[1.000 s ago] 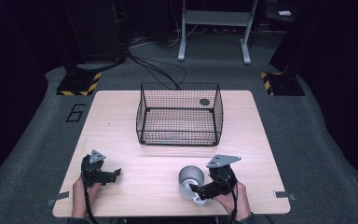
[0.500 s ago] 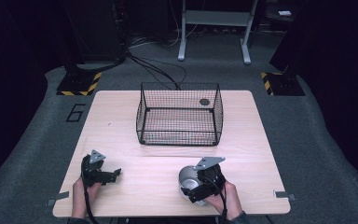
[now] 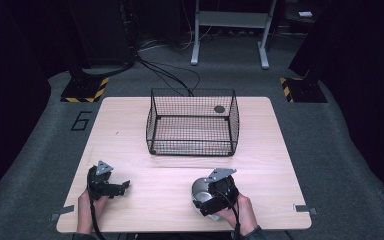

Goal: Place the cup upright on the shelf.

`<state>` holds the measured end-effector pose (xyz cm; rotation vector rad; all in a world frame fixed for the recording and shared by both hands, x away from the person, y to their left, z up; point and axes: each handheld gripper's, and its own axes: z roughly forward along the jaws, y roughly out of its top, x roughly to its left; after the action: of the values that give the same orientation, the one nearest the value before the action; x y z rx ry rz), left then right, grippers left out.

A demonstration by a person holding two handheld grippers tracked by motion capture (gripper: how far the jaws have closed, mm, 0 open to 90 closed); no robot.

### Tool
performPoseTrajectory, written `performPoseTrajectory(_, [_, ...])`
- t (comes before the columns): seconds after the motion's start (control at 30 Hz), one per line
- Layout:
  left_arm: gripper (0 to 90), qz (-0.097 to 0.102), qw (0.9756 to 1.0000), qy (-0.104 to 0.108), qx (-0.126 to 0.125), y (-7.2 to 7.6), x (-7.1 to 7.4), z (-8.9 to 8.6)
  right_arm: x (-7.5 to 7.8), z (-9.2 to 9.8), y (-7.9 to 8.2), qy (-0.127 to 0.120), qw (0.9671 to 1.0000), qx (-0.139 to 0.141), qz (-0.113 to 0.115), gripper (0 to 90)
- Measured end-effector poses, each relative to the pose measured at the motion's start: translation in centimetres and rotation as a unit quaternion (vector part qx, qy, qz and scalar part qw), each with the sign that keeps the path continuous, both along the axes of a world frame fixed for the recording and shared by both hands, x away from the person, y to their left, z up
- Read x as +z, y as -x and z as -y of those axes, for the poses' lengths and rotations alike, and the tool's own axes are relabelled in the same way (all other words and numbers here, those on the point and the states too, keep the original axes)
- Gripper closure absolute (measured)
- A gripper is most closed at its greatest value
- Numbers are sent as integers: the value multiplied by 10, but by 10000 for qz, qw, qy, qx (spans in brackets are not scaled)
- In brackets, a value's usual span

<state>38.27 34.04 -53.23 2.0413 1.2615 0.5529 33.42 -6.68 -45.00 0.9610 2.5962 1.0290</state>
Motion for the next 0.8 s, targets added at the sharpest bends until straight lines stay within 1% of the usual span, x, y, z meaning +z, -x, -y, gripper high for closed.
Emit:
performPoseTrajectory(0.13, [3,0,10000,-2,-1,0,0,0,0,-1,2,35,9999,-30,128,48])
performPoseTrajectory(0.27, [3,-1,10000,-2,0,0,0,0,0,-2,2,37,9998,-75,182,52])
performPoseTrajectory(0.43, [3,0,10000,1,1,0,0,0,1,-1,2,45,9997,-52,242,54])
performPoseTrajectory(0.47, [3,0,10000,0,2,0,0,0,2,0,1,26,9996,-38,279,54])
performPoseTrajectory(0.5, [3,-1,10000,-1,1,0,0,0,3,1,2,-31,9996,-92,249,54])
performPoseTrajectory(0.53, [3,-1,10000,0,1,0,0,0,4,2,2,-55,9995,-68,307,54])
performPoseTrajectory(0.57, [3,-1,10000,-1,0,0,0,0,6,2,2,-61,9995,-98,284,54])
performPoseTrajectory(0.63, [3,0,10000,1,1,0,0,0,8,3,0,-71,9993,-97,348,54])
performPoseTrajectory(0.67, [3,0,10000,-1,0,0,0,0,10,4,0,-68,9994,-109,314,54])
performPoseTrajectory(0.7, [3,-1,10000,-1,-1,0,0,0,11,4,-1,-79,9993,-134,337,54])
performPoseTrajectory(0.73, [3,-1,10000,-2,-1,0,0,0,12,5,-3,-66,9993,-105,353,54])
performPoseTrajectory(0.77, [3,0,10000,0,-1,0,0,0,13,5,-3,-72,9994,-136,321,54])
performPoseTrajectory(0.8, [3,0,10000,-1,-2,0,0,0,13,6,-5,-70,9993,-114,352,54])
